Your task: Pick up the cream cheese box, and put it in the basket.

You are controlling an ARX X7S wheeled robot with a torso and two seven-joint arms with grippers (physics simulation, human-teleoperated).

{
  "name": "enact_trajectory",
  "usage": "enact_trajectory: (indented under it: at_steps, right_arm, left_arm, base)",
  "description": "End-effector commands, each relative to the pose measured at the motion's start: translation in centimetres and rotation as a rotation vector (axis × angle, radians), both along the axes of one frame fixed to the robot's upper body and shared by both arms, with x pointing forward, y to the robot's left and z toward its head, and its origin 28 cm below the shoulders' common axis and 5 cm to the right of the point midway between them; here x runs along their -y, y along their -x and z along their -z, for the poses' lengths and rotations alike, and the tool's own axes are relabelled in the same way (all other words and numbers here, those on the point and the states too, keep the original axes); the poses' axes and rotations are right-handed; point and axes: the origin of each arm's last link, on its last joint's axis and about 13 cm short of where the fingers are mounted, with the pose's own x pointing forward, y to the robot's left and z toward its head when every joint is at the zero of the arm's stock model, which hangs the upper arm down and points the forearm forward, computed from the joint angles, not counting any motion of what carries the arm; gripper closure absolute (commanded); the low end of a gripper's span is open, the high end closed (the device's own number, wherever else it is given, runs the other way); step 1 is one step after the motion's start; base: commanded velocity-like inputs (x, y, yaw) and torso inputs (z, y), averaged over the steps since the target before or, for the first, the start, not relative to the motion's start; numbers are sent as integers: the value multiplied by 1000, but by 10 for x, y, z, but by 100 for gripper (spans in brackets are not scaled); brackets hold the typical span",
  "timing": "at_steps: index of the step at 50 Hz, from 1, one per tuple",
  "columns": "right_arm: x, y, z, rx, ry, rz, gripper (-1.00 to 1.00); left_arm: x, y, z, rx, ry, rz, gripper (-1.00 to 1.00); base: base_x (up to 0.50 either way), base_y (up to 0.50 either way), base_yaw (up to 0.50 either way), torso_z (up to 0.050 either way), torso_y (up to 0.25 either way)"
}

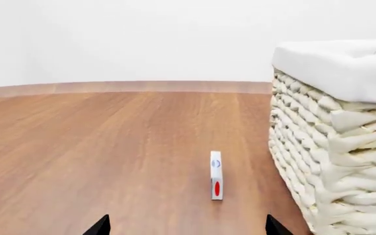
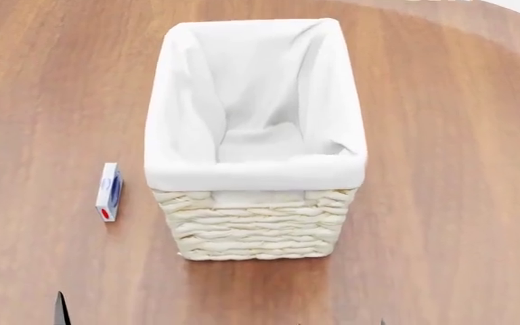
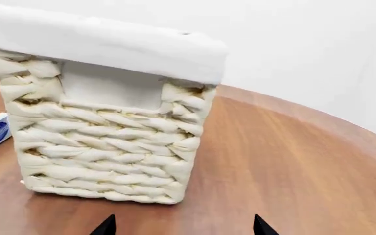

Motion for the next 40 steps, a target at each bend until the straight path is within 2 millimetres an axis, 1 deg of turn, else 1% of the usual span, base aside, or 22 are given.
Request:
enact_trajectory:
  at_steps: [1,10,12,14,24,28,31,35,36,37,40]
  right_arm:
    - [0,0,0,0,0,-2,-100]
    - [0,0,0,-1,-1,-3,-100]
    - [0,0,0,-3,-1,-4,-100]
    - [0,0,0,-2,0,-4,-100]
    - [-1,-2,2,-8,3,-3,-100]
    - [0,-4,2,-10,2,0,-100]
    - [1,-6,2,-14,-1,3,-100]
    - [2,-6,2,-13,-3,9,-100]
    - [2,-6,1,-11,-3,11,-100]
    - [2,-7,1,-12,-4,12,-100]
    - [2,-7,1,-10,-5,13,-100]
  left_arm:
    - [-1,-1,0,4,6,-9,-100]
    - [-1,-2,-1,2,9,-15,-100]
    - [-2,-2,-1,7,40,-10,-100]
    - [-1,-3,0,2,5,-15,-100]
    - [-3,-5,-1,-3,46,25,-100]
    - [-3,-8,0,-2,65,93,-100]
    - [-3,-13,-1,0,89,122,-100]
    - [-3,-26,-2,-11,90,167,-100]
    - [-3,-30,-4,2,104,196,-100]
    - [-4,-39,-7,-4,103,204,-100]
    - [-4,-50,-12,12,85,203,-100]
  base:
    - [0,0,0,0,-250]
    - [0,0,0,0,-250]
    - [0,0,0,0,-250]
    - [0,0,0,0,-44]
    - [0,0,0,0,0]
    - [0,0,0,0,0]
    - [0,0,0,0,0]
    - [0,0,0,0,0]
    - [0,0,0,0,0]
    - [0,0,0,0,0]
    - [0,0,0,0,0]
